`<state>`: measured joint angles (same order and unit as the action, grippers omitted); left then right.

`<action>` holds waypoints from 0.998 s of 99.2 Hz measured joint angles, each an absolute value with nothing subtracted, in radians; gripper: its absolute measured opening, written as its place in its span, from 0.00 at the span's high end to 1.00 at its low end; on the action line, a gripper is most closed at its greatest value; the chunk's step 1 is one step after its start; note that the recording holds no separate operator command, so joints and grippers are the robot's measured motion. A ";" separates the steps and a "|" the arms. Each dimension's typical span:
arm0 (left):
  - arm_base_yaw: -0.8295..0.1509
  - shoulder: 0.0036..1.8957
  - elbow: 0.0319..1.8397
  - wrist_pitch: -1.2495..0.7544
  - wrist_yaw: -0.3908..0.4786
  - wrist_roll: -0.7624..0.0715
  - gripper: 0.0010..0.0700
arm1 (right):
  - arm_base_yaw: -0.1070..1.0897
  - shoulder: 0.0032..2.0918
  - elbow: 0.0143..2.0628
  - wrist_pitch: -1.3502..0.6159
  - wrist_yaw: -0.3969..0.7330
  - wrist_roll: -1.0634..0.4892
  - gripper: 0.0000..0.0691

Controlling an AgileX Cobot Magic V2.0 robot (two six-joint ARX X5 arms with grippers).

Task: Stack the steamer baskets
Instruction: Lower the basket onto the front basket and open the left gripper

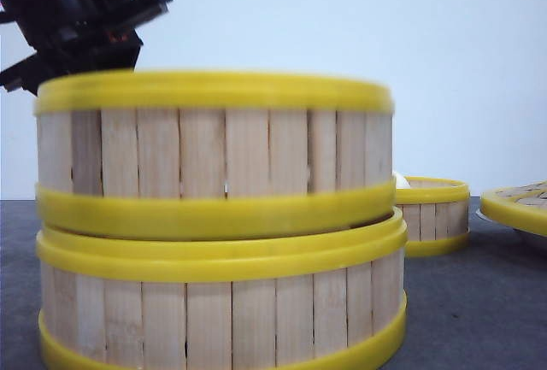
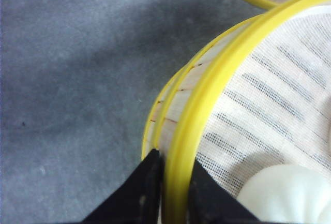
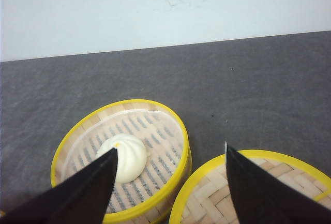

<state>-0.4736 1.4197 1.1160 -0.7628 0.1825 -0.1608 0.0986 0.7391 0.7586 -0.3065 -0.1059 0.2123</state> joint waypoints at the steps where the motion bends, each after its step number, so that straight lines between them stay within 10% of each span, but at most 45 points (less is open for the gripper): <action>1: -0.474 1.422 1.116 -0.762 0.183 -0.161 0.97 | 0.099 0.739 0.759 -0.307 -0.106 0.212 0.41; 99: -0.495 1.433 1.116 -0.789 0.184 -0.168 0.97 | 0.099 0.739 0.759 -0.307 -0.104 0.212 0.41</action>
